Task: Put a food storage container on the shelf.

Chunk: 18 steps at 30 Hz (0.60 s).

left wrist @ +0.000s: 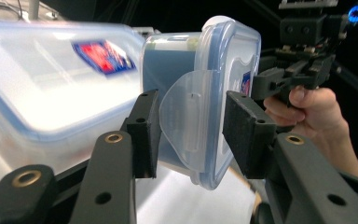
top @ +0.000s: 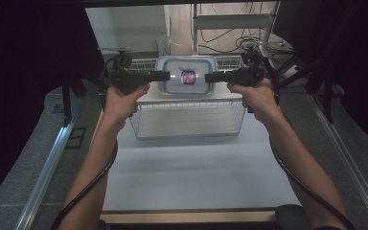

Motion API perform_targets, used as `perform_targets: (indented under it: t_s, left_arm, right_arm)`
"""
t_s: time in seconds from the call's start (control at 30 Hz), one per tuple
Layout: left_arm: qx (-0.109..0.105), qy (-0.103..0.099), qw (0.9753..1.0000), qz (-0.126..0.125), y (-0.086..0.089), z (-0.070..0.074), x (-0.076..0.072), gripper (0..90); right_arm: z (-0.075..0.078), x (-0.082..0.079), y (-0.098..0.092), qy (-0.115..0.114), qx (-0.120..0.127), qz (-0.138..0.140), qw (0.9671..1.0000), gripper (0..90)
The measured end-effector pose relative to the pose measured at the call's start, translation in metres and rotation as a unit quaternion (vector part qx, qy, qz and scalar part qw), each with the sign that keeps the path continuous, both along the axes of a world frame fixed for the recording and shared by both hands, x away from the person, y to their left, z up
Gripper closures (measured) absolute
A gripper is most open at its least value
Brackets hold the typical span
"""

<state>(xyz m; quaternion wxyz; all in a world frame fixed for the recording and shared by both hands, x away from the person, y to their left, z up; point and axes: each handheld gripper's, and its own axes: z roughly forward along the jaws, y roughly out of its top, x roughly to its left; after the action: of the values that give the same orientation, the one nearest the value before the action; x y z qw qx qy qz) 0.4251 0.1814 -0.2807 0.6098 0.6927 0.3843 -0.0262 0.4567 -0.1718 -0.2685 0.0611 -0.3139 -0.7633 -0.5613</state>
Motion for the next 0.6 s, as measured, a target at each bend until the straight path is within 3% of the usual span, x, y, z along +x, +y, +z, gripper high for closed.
perform_targets:
  t_s: [0.23, 0.6]
  left_arm:
    - [-0.015, 0.014, 0.9997, 0.012, 0.001, 0.004, 0.024, 57.3]
    - [-0.022, 0.041, 0.9987, 0.02, 0.0, -0.005, 0.048, 57.0]
  right_arm:
    - [0.01, 0.028, 0.003, 0.013, 0.01, -0.013, 0.9998, 57.6]
    - [0.005, 0.055, 0.004, 0.036, 0.012, -0.032, 0.9988, 57.0]
